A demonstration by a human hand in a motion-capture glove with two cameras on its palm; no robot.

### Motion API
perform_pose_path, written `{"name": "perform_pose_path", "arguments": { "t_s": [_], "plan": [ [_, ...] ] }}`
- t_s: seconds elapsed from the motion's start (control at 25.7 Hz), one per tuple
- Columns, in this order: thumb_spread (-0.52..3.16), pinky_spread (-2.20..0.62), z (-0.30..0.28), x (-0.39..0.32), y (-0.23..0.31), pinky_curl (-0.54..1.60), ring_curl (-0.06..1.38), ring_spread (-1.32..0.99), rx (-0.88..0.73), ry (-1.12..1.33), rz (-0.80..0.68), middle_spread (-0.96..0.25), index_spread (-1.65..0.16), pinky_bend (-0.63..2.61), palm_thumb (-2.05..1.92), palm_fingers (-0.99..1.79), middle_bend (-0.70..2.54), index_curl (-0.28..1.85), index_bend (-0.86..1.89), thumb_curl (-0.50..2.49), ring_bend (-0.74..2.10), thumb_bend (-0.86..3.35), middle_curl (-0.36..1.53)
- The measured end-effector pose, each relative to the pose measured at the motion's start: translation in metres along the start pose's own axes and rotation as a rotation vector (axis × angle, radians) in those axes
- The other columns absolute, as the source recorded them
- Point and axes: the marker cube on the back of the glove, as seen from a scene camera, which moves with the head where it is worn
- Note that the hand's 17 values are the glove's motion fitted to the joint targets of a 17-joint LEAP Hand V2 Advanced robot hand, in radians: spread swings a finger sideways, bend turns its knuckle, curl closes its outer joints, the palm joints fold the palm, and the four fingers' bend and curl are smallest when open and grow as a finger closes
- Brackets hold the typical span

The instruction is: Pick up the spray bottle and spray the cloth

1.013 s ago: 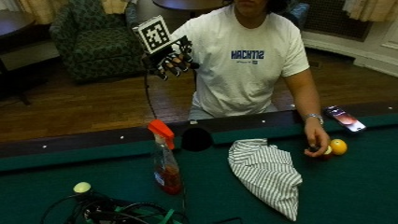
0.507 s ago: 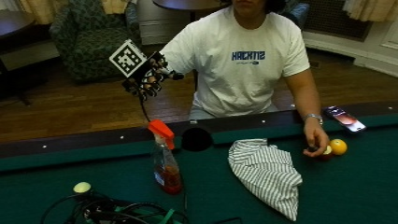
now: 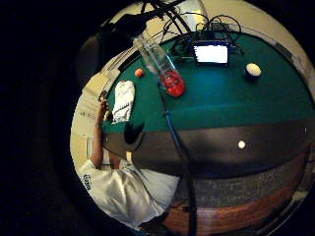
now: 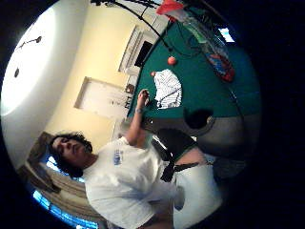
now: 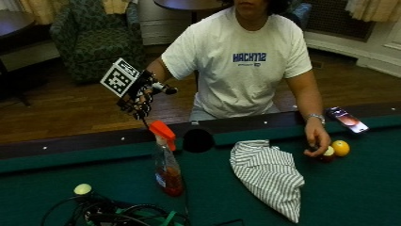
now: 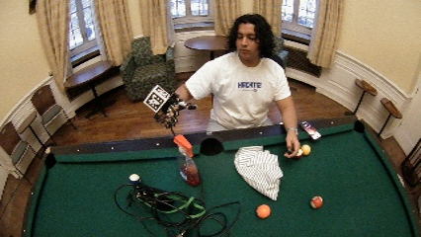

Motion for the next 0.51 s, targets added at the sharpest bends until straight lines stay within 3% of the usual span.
{"name": "perform_pose_path", "arguments": {
  "t_s": [0.51],
  "plan": [
    [0.93, 0.21, 0.010, 0.029, -0.033, 0.34, 0.30, -0.12, 0.120, -0.048, 0.100, -0.14, -0.40, 0.48, 0.73, 0.50, 0.21, 0.20, 0.12, 0.35, 0.50, 0.05, 0.32]
  ]
}}
